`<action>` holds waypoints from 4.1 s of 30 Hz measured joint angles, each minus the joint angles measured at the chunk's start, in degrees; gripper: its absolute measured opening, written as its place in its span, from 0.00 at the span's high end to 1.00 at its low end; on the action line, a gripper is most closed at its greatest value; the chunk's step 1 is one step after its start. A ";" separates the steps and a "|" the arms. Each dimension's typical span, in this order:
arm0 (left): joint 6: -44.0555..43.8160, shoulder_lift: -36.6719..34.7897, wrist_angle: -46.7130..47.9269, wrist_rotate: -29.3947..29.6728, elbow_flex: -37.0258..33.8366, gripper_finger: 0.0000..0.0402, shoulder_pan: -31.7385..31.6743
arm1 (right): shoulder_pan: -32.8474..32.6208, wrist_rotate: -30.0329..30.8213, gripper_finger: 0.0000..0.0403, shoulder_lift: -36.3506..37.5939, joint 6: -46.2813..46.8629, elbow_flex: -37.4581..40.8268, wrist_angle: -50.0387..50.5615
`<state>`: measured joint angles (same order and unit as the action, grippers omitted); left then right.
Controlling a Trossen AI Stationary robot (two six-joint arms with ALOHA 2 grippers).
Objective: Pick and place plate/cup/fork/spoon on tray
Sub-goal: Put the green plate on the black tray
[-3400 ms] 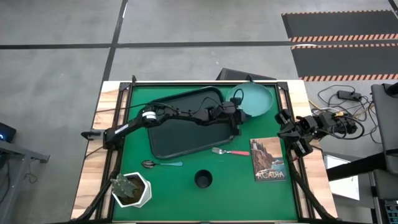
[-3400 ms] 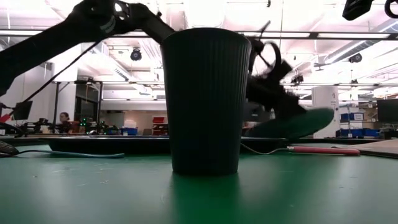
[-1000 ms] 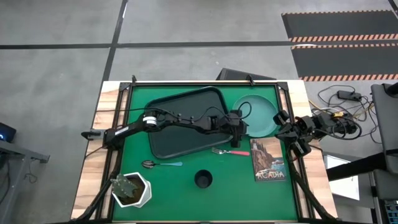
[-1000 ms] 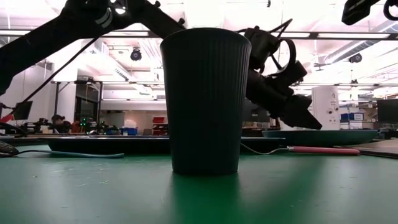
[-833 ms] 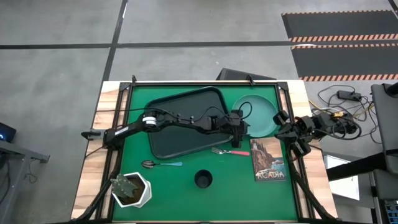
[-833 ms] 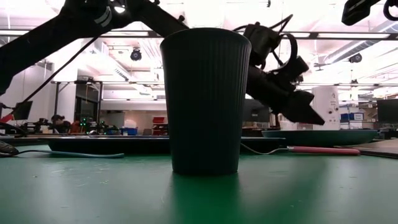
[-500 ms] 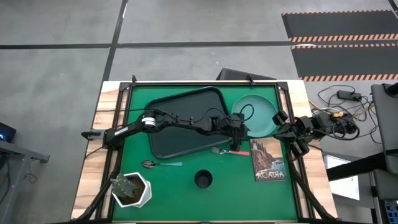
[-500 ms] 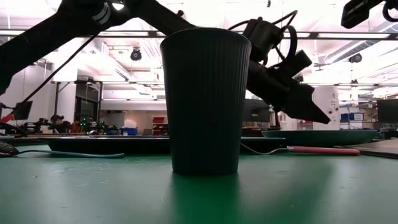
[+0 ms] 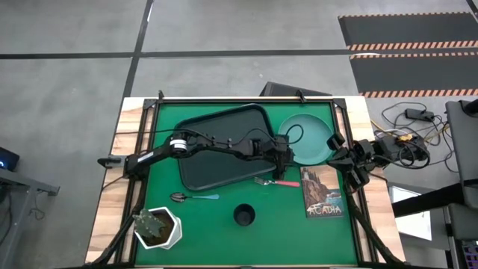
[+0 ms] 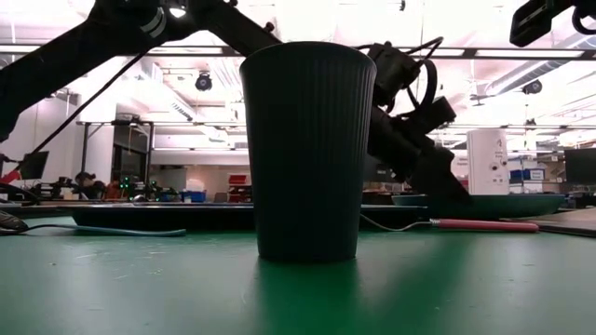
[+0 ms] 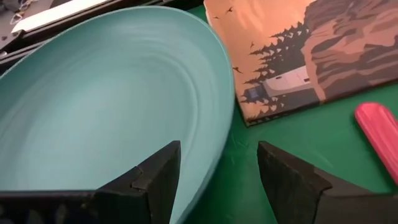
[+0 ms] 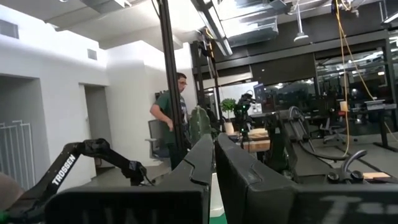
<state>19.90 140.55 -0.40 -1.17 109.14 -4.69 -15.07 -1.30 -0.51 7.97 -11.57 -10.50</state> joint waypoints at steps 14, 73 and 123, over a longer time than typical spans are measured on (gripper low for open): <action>1.97 0.00 -0.45 0.15 -0.02 0.74 -0.59 | 0.00 -0.02 0.98 0.00 0.00 0.00 -0.24; 2.58 -18.92 20.20 25.49 -0.84 1.00 7.76 | -0.04 -7.35 0.98 0.36 1.05 -2.04 -1.64; -57.01 -48.00 26.60 35.30 -56.11 0.98 13.20 | -0.02 -7.63 0.98 0.00 -0.06 -2.05 -2.55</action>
<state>-37.11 92.55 26.20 34.13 53.03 8.51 -15.09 -8.93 -0.51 7.91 -13.63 -13.05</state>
